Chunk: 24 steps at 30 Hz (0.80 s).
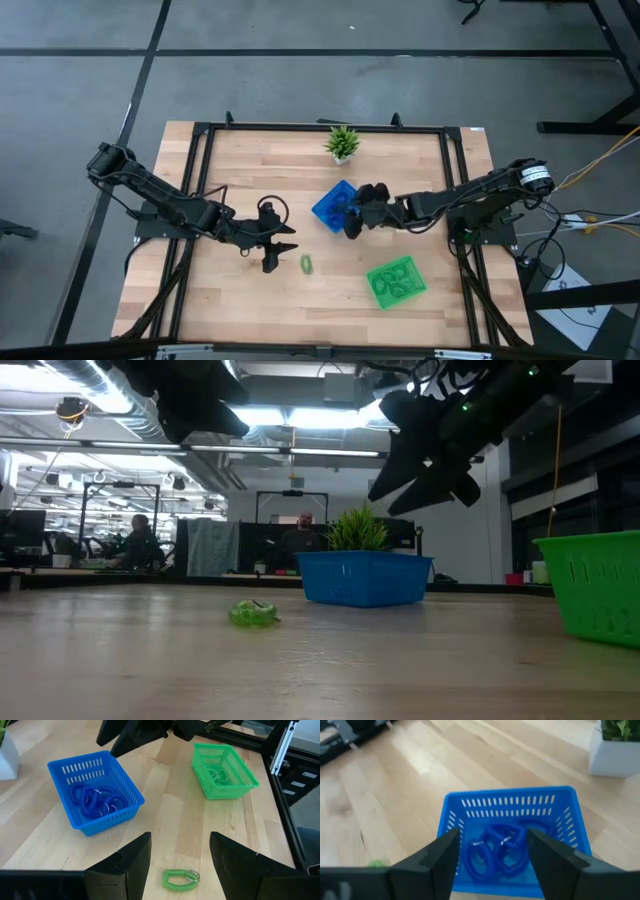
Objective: Sort spring keychains
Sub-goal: Put the green spring keychain into the green bin
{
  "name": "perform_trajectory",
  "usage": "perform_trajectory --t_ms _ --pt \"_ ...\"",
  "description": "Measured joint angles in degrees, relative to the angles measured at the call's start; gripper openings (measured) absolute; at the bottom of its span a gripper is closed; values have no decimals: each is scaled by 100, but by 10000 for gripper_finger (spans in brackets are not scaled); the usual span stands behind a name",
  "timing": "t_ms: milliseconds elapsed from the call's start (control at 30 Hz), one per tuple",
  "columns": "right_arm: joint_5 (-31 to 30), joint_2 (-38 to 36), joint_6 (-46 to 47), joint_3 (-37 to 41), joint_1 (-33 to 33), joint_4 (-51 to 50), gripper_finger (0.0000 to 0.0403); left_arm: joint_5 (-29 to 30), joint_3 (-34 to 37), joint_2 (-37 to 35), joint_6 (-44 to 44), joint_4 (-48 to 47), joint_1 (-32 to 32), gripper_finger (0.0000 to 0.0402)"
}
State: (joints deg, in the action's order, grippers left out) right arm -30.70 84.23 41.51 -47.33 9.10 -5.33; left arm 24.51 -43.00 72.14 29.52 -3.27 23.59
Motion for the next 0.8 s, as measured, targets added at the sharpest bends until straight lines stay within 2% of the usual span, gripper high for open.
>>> perform_trajectory --t_ms 233,400,567,800 --pt "173 0 -471 0 0 837 242 -3 0 0 -30 0 0 196" --pt "678 0 -907 0 11 1640 235 -166 0 0 -171 0 0 196" --pt "1367 0 -867 0 121 2022 230 -219 0 -1 -181 0 0 196" --pt "1333 0 -743 0 594 2261 228 -218 0 -1 -335 0 0 196"
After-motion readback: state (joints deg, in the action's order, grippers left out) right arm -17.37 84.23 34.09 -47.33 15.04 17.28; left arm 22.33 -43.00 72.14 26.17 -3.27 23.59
